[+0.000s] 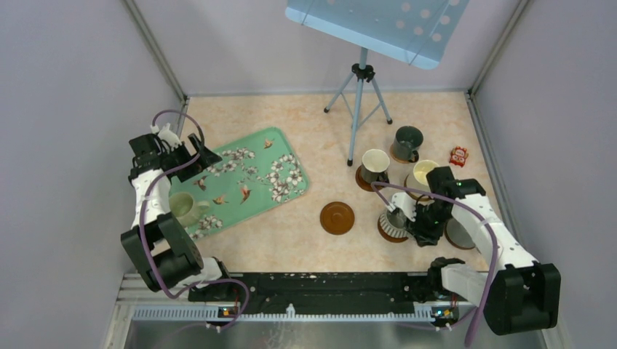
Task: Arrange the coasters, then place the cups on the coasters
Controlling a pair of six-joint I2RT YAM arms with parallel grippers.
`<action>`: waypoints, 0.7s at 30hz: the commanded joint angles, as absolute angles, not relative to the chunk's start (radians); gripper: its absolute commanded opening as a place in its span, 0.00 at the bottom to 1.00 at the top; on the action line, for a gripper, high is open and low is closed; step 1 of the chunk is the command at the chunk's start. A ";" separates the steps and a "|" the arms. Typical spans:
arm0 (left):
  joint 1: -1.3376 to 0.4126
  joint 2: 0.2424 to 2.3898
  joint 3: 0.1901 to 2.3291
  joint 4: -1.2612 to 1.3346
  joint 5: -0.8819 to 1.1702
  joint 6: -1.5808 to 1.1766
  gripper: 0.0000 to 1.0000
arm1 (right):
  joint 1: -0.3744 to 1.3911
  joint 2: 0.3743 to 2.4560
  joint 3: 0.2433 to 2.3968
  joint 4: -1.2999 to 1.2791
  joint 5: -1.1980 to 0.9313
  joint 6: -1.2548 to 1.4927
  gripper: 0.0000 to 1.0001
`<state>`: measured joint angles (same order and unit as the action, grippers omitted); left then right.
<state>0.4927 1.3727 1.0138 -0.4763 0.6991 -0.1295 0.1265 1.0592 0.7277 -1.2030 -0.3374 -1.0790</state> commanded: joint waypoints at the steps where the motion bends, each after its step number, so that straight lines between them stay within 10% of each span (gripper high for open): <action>1: 0.498 1.376 1.053 -0.447 0.720 -0.126 0.99 | 0.116 1.058 0.781 -1.239 -0.362 -1.096 0.41; 21: 0.551 1.409 1.190 -0.826 0.412 0.485 0.99 | 0.226 1.283 1.170 -1.107 -0.497 -0.839 0.69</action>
<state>0.5102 1.4258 1.1755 -0.7597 0.5251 0.3279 0.1570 1.2572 1.0977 -1.1469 -0.4339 -0.9073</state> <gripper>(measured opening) 0.987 0.687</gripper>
